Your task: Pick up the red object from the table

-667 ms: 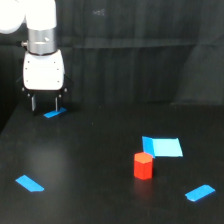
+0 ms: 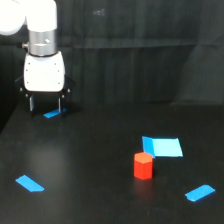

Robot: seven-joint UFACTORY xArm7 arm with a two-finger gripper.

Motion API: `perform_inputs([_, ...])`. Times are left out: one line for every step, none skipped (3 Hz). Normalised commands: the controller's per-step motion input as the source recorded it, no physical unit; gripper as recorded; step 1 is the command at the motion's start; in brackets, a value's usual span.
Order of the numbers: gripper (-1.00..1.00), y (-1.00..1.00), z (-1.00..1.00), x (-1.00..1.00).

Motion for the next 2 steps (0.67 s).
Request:
perform_inputs([1.0, -0.31, -0.39, 0.62])
perform_inputs([1.0, -0.54, -0.27, 0.83])
